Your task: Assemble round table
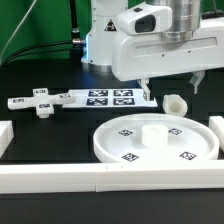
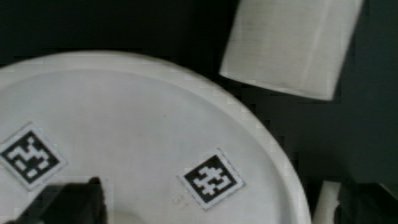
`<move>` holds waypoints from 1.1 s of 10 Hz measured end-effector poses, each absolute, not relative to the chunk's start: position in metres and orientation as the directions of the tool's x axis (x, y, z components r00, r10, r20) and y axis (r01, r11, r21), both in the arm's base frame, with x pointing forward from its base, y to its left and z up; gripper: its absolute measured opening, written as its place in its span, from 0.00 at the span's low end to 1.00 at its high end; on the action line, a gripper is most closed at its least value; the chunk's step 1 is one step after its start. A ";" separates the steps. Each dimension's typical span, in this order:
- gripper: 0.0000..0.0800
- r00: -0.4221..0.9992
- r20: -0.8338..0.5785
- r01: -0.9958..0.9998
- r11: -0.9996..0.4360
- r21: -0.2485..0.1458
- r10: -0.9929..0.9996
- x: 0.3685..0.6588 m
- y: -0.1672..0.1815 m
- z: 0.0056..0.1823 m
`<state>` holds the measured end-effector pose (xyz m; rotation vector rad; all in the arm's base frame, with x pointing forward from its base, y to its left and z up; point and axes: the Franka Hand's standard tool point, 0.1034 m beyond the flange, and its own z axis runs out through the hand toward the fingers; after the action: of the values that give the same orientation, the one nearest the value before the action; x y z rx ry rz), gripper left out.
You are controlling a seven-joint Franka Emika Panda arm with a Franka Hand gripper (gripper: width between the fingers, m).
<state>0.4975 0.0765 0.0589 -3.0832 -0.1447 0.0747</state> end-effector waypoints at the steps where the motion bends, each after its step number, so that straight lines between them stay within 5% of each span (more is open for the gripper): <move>1: 0.81 0.995 -0.047 0.083 -0.995 -0.057 0.086 0.497 0.077 0.059; 4: 0.81 0.995 -0.100 -0.003 -0.998 -0.064 0.004 0.484 0.079 0.049; 11: 0.81 0.836 -0.545 -0.094 -0.995 -0.033 -0.060 0.468 0.082 0.045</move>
Offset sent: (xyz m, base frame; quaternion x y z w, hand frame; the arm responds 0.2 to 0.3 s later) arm -0.0220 0.0000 -0.0145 -0.0014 -0.0180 0.1150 0.9932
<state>0.4677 0.0825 0.0452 -2.9541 0.1241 0.8738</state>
